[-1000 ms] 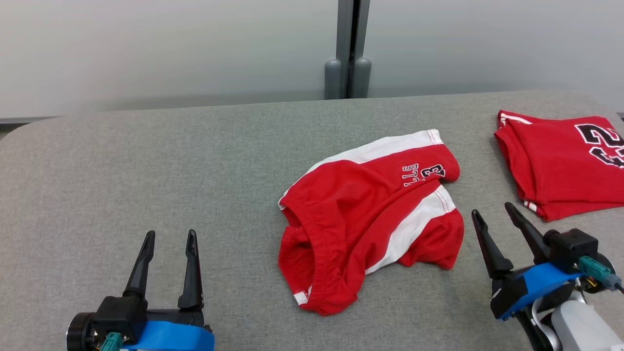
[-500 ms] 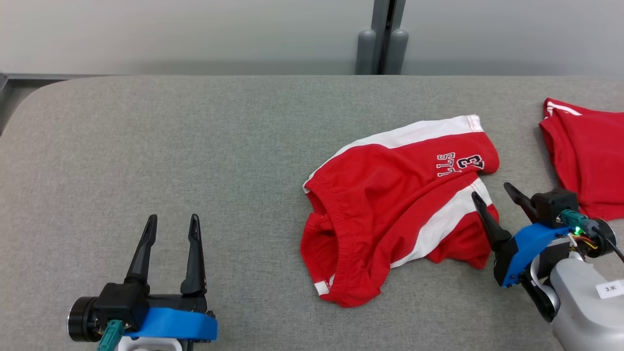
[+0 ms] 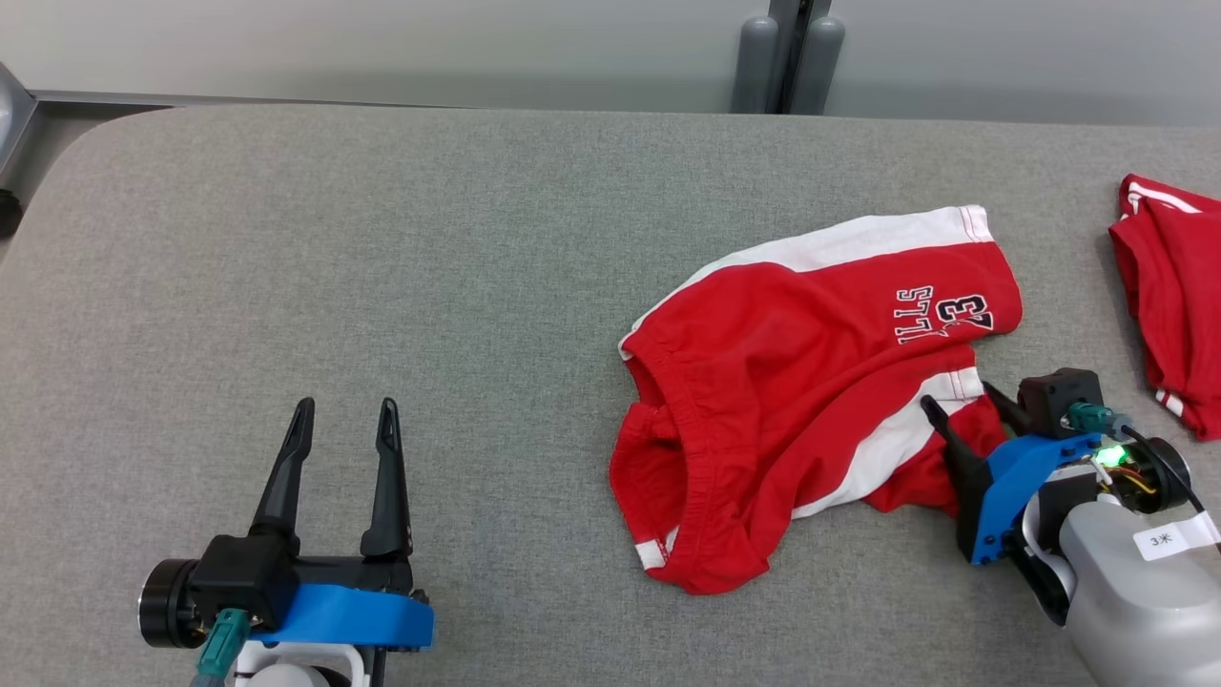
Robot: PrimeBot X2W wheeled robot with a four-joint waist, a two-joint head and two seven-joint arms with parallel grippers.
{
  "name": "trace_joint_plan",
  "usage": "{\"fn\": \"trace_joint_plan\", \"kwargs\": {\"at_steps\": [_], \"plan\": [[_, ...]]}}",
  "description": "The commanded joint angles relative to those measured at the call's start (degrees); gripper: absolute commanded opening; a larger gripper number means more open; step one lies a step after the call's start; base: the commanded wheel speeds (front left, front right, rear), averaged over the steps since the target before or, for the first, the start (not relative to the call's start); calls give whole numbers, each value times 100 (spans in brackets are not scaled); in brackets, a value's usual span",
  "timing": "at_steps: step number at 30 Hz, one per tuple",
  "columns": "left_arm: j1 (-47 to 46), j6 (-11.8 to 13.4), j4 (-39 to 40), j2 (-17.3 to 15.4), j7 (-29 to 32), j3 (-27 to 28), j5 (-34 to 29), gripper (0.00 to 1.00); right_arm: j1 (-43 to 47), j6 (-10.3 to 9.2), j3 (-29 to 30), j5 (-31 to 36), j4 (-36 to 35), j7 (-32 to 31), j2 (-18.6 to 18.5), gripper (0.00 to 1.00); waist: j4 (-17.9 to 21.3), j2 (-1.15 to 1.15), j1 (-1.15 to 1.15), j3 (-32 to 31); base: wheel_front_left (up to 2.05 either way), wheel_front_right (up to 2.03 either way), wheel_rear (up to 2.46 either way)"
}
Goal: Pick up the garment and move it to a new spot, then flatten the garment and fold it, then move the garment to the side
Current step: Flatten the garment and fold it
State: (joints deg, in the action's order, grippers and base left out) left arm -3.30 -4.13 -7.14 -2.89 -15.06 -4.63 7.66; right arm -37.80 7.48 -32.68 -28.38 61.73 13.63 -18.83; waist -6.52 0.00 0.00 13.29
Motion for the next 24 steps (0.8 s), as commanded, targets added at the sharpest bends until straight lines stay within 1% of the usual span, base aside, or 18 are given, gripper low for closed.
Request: {"fn": "trace_joint_plan", "kwargs": {"at_steps": [1,5,9,13,15,20,24], "plan": [[-74,15,5,2,-12,-14,23,100,17,3,-131,-97,69,-69,83,0,2,0,0,-8,0,0,0],[-21,46,-19,2,-12,-15,31,100,-4,1,-289,-361,-5,64,6,0,49,0,0,-101,0,0,0],[83,56,-40,1,-12,30,31,100,144,2,-298,-530,-379,153,-46,0,164,0,0,-265,0,0,0],[197,41,-45,1,-12,86,65,100,589,2,-17,-469,-1234,156,-187,0,336,0,0,-427,0,0,0],[251,33,-43,2,-12,105,73,100,904,2,124,-393,-1698,157,-193,0,433,0,0,-506,0,0,0],[351,29,-25,2,-12,124,76,100,1873,3,496,-251,-2753,158,-222,0,637,0,0,-651,0,0,0],[421,10,-30,0,-12,143,74,100,2614,2,716,-184,-3437,159,-242,0,749,0,0,-722,0,0,0]]}}
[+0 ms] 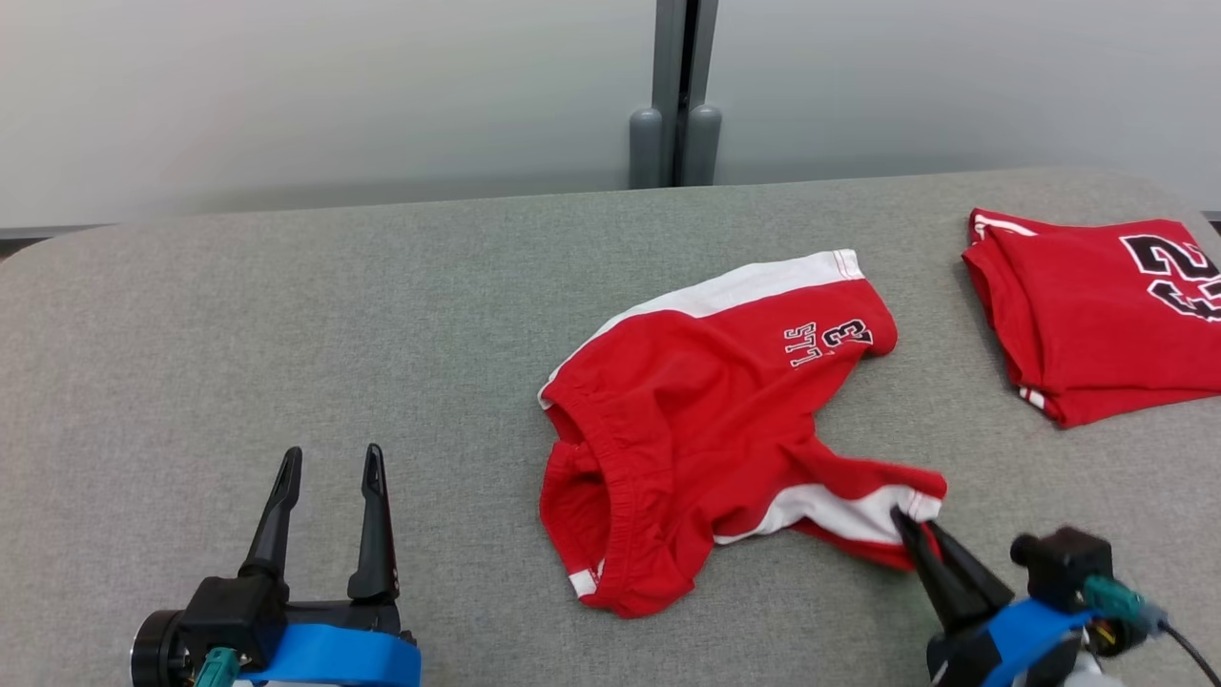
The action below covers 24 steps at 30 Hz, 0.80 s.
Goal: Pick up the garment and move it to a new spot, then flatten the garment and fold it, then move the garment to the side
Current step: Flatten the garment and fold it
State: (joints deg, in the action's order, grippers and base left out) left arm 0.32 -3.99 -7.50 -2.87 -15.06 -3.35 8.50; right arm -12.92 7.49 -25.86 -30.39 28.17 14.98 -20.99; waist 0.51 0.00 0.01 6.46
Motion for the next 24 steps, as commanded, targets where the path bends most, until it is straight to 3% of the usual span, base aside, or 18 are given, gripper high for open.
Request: {"fn": "trace_joint_plan", "kwargs": {"at_steps": [1,8,9,10,17,24], "plan": [[64,0,8,-2,-12,19,-8,100,298,1,68,23,-215,24,-38,0,69,0,-1,-56,0,0,0],[134,-18,10,-1,-12,36,8,100,1165,1,113,-273,-665,6,-125,2,152,0,-1,-101,0,0,0],[138,-24,7,-2,-12,36,7,100,1199,1,116,-257,-666,6,-165,44,161,0,-1,-98,0,0,0],[141,-28,4,-1,-12,30,8,100,1211,1,117,-240,-681,8,-166,100,169,0,-1,-96,0,0,0],[177,-53,-19,-2,-12,59,-30,100,1108,2,648,3,-1141,21,30,100,242,0,-1,-141,0,0,0],[185,-88,-7,-2,-12,79,-93,100,1148,2,1688,707,-2084,24,804,100,288,0,-1,-173,0,0,0]]}}
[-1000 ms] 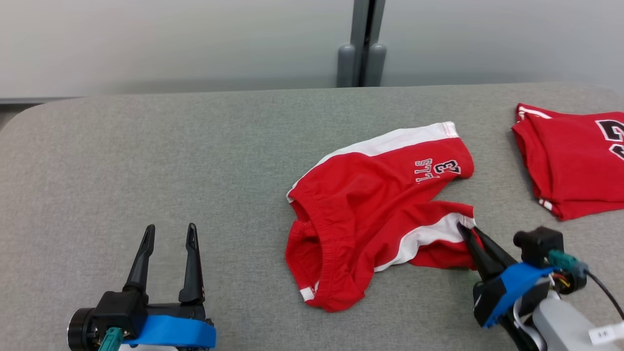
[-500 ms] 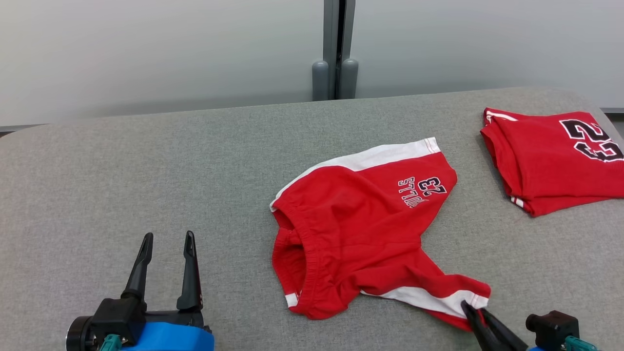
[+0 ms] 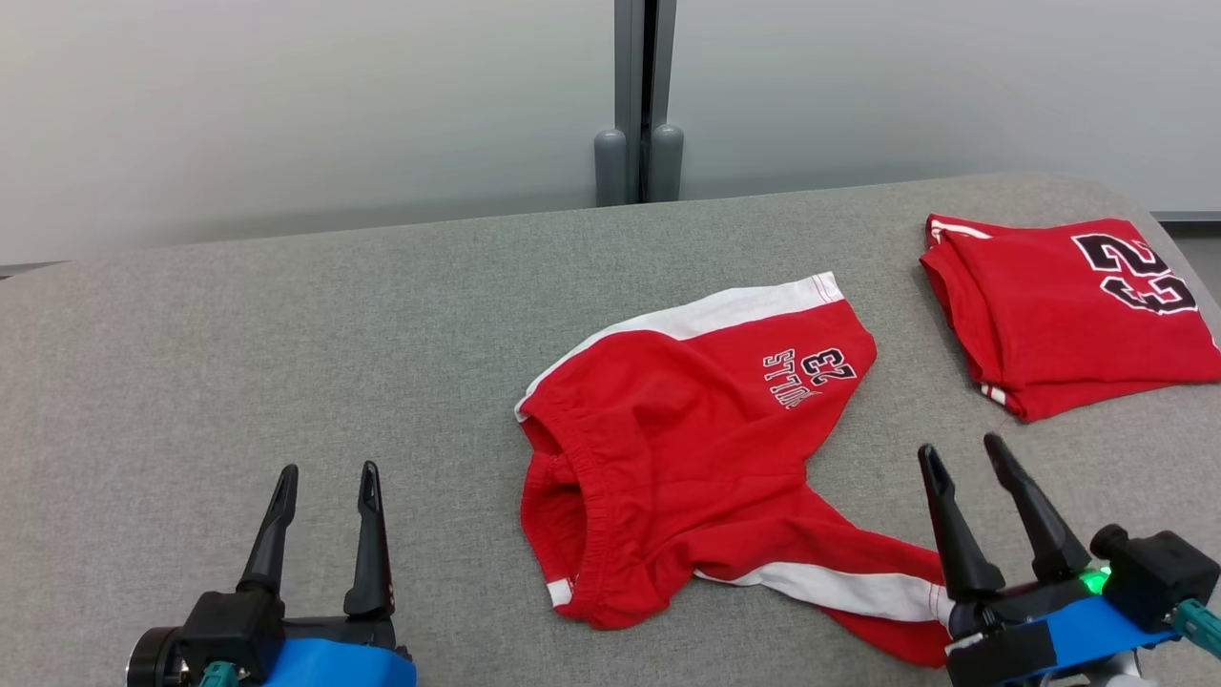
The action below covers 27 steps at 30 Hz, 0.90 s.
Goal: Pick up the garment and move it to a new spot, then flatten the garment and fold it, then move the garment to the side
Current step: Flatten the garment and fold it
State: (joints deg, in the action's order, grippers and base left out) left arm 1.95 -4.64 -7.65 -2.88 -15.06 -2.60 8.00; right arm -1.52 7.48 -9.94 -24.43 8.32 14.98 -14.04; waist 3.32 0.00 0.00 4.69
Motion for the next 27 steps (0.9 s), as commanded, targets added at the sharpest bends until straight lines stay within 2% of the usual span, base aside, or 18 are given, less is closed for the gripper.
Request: {"fn": "trace_joint_plan", "kwargs": {"at_steps": [1,5,8,19,20,27], "plan": [[16,-35,7,0,-12,-9,-59,100,-9,3,217,233,-205,23,249,100,10,0,0,10,0,0,0],[-36,-47,-13,0,-12,-49,-89,100,-110,2,532,674,-364,21,658,100,20,0,0,33,0,0,0],[-76,-83,-36,0,-12,-132,-116,100,-173,3,579,778,-273,21,821,100,16,0,0,50,0,0,0],[-205,-255,-538,0,-12,-1146,-370,100,-323,3,511,834,-104,21,813,100,112,0,0,190,0,0,0],[-255,-283,-712,-7,-12,-1421,-423,100,-327,3,499,816,-86,22,796,100,157,0,0,221,0,0,0],[-409,-297,-1250,-119,-12,-2010,-241,100,-411,2,445,774,-62,21,787,100,314,0,0,346,0,0,0]]}}
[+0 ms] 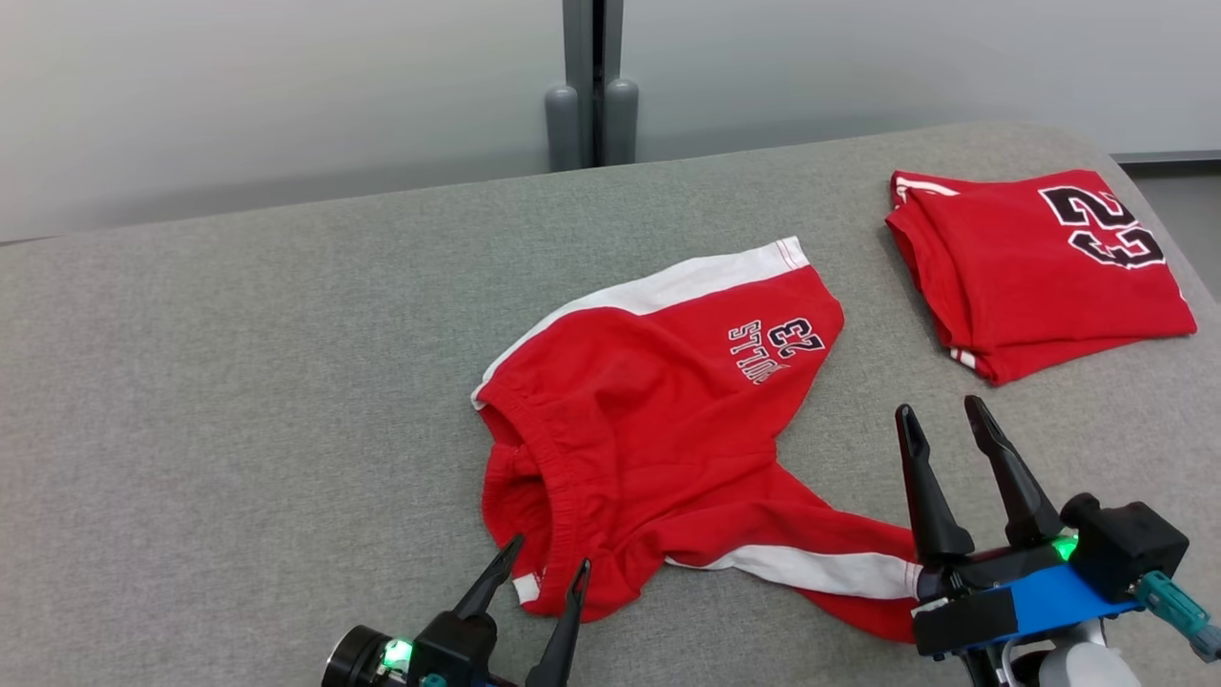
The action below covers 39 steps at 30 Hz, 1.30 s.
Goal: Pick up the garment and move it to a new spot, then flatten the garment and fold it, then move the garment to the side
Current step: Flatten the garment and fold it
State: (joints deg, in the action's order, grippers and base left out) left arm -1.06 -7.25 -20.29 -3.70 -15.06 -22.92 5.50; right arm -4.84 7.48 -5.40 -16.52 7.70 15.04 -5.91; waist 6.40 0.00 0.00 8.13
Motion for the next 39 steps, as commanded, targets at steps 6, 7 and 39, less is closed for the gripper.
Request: {"fn": "trace_joint_plan", "kwargs": {"at_steps": [6,7,39], "plan": [[-366,-26,-583,-148,-12,-431,391,100,-132,3,-29,-53,18,16,-52,100,133,0,0,112,0,0,0],[-405,-24,-746,-167,-12,-491,443,100,-126,2,-25,-56,22,16,-55,100,139,0,0,118,0,0,0],[142,-24,771,-613,-12,137,863,0,-58,3,-108,-146,248,17,-162,100,-766,0,0,-93,0,0,0]]}}
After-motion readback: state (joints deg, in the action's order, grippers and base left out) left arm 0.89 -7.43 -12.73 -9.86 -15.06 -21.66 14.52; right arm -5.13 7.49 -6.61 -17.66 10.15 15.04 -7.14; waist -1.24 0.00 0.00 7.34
